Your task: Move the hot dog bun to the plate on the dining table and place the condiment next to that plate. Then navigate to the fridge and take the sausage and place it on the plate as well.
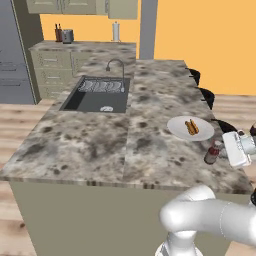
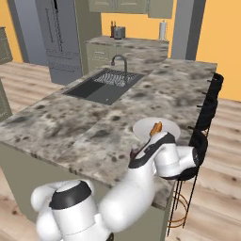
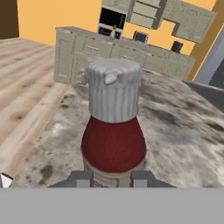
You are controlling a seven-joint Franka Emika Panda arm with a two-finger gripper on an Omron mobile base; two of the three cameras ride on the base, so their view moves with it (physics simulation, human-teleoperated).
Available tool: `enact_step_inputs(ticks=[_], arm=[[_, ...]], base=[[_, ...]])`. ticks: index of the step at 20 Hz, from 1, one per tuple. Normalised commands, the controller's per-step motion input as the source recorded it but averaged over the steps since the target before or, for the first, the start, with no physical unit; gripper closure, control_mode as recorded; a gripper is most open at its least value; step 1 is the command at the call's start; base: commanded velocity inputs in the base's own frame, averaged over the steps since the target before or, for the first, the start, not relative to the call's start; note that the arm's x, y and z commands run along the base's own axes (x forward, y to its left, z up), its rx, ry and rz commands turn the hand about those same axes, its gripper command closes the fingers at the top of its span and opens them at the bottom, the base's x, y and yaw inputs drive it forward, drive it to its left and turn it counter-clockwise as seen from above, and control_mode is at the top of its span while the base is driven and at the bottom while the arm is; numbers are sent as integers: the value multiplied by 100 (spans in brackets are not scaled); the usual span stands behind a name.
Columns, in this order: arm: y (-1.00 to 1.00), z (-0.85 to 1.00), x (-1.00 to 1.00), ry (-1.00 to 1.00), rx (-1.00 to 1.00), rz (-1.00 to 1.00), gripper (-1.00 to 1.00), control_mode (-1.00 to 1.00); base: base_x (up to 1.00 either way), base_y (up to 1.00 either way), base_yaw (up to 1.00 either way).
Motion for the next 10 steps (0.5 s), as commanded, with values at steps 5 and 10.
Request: enact_step_inputs(ticks=[5, 10], arm=[[0, -17, 64, 2, -4, -5, 100, -100], [0, -29, 60, 0, 0, -1, 100, -100]], base=[[0, 0, 0], [0, 0, 0]])
